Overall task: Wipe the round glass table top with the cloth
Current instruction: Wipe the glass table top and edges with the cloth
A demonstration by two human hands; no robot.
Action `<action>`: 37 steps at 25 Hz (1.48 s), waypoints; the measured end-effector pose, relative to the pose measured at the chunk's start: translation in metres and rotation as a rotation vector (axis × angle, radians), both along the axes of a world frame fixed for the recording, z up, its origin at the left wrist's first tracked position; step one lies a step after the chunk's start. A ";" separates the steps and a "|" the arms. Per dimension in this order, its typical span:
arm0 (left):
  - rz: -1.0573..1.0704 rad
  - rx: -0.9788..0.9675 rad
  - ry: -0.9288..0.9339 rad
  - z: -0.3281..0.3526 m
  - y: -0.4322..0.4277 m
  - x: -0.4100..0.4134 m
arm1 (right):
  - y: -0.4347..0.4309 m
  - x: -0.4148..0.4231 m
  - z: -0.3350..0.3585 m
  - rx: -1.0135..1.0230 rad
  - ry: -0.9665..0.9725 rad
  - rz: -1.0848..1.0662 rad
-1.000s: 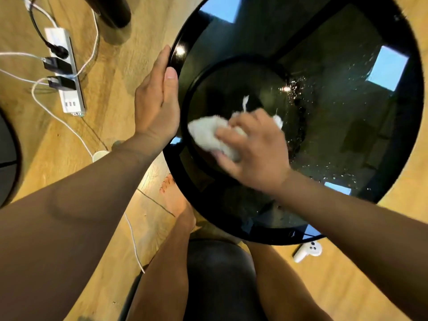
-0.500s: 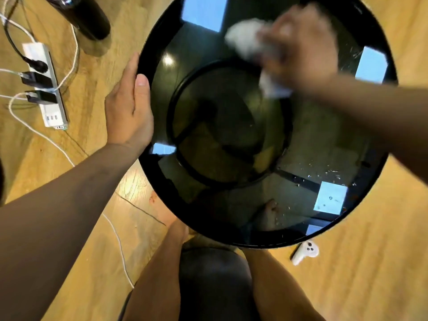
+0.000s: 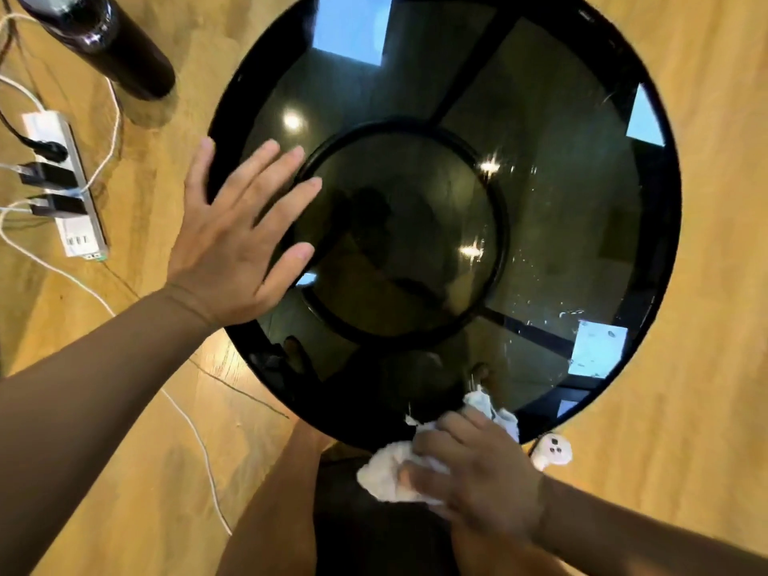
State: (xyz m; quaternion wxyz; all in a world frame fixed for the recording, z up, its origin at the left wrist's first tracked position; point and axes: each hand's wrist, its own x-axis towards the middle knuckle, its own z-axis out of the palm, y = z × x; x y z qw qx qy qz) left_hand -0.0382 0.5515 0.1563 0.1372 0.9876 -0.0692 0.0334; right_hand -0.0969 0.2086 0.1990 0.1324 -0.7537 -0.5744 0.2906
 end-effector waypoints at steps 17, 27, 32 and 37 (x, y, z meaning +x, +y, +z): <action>0.037 -0.057 -0.016 0.019 -0.055 0.021 | 0.016 0.212 -0.021 0.148 -0.451 -0.696; -0.070 -0.056 0.064 0.005 -0.148 0.021 | -0.071 0.157 -0.019 0.207 -0.392 -0.128; -0.066 -0.028 0.063 0.003 -0.151 0.020 | -0.050 0.342 -0.031 -0.121 -0.473 -0.651; -0.079 -0.008 0.068 0.004 -0.153 0.023 | -0.074 0.297 -0.030 0.012 -0.693 -0.837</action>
